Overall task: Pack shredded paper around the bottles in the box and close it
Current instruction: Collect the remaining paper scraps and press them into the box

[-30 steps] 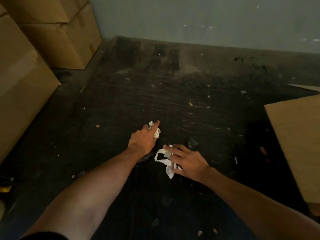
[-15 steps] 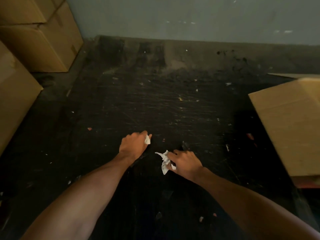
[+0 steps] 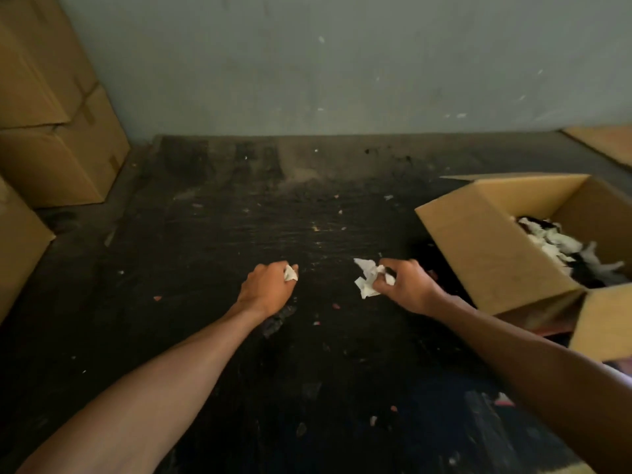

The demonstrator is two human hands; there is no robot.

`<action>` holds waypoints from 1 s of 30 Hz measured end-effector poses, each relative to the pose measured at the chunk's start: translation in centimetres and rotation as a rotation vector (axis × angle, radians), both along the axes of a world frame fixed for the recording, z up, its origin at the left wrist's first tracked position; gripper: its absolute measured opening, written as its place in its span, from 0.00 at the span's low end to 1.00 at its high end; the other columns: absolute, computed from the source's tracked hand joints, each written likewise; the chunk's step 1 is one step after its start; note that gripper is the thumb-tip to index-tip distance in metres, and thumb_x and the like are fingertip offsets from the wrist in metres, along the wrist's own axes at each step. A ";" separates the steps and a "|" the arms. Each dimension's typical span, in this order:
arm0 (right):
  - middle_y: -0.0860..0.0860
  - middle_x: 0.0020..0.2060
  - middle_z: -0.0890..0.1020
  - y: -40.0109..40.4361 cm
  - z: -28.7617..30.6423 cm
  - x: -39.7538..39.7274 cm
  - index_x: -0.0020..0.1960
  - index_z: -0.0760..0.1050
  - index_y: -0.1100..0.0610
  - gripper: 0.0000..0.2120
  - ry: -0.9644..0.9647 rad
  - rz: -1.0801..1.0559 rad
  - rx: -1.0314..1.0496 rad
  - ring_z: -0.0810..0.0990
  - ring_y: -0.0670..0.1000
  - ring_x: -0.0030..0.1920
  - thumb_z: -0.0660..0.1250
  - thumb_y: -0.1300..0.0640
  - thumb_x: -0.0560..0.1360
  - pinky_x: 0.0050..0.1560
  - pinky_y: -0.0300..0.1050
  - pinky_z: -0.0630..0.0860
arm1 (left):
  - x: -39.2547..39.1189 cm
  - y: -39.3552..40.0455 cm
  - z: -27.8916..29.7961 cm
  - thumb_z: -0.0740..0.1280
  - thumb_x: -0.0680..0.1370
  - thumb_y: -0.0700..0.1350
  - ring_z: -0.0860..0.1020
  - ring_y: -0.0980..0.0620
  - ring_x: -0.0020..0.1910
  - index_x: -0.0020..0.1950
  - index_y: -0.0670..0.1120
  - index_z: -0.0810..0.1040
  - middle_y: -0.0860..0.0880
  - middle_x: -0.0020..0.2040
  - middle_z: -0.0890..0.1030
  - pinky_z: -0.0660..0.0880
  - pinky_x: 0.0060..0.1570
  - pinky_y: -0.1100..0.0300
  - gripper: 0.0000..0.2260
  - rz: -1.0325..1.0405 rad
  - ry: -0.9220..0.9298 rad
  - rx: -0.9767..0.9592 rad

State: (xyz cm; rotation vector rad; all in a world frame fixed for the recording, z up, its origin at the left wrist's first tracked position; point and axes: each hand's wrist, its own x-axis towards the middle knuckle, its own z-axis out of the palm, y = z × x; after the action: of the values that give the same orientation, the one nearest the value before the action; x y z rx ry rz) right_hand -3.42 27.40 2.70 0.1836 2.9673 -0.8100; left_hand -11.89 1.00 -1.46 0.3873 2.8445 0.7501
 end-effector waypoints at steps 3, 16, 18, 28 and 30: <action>0.48 0.36 0.81 3.3 4.1 1.5 0.42 0.76 0.51 0.06 0.075 -0.044 0.008 0.80 0.48 0.38 0.69 0.52 0.76 0.37 0.44 0.72 | 0.9 3.2 2.6 0.57 0.81 0.60 0.80 0.48 0.42 0.45 0.52 0.77 0.48 0.41 0.81 0.80 0.45 0.47 0.16 -0.041 0.036 0.075; 0.46 0.31 0.79 21.9 13.8 12.7 0.37 0.74 0.49 0.09 0.393 -0.235 0.036 0.76 0.48 0.33 0.69 0.55 0.75 0.33 0.43 0.70 | 7.9 24.2 13.4 0.59 0.83 0.54 0.73 0.55 0.28 0.36 0.49 0.73 0.50 0.31 0.76 0.69 0.28 0.58 0.17 -0.245 0.218 0.372; 0.46 0.34 0.81 25.2 14.1 14.6 0.40 0.76 0.49 0.06 0.388 -0.226 0.031 0.79 0.48 0.35 0.70 0.54 0.76 0.33 0.40 0.72 | 9.8 28.3 14.2 0.59 0.83 0.55 0.73 0.55 0.28 0.35 0.49 0.72 0.50 0.30 0.75 0.67 0.28 0.59 0.19 -0.233 0.227 0.388; 0.49 0.33 0.81 37.8 14.8 21.5 0.39 0.75 0.52 0.08 0.426 -0.286 -0.064 0.78 0.45 0.32 0.68 0.57 0.77 0.29 0.34 0.69 | 15.6 43.4 15.3 0.58 0.82 0.57 0.73 0.52 0.30 0.33 0.49 0.71 0.53 0.29 0.74 0.65 0.29 0.58 0.21 -0.098 0.254 0.401; 0.48 0.33 0.81 39.0 15.1 21.3 0.39 0.74 0.51 0.09 0.431 -0.280 -0.074 0.78 0.44 0.31 0.68 0.57 0.77 0.28 0.32 0.69 | 15.9 44.8 15.6 0.58 0.82 0.56 0.73 0.51 0.29 0.32 0.49 0.70 0.53 0.28 0.74 0.64 0.29 0.58 0.21 -0.109 0.278 0.392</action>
State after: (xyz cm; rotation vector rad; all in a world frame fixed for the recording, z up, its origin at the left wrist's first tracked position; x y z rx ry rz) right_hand 17.85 66.43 17.78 0.4884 3.3502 -1.1166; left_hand 4.03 45.78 14.15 0.7477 2.8802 1.3290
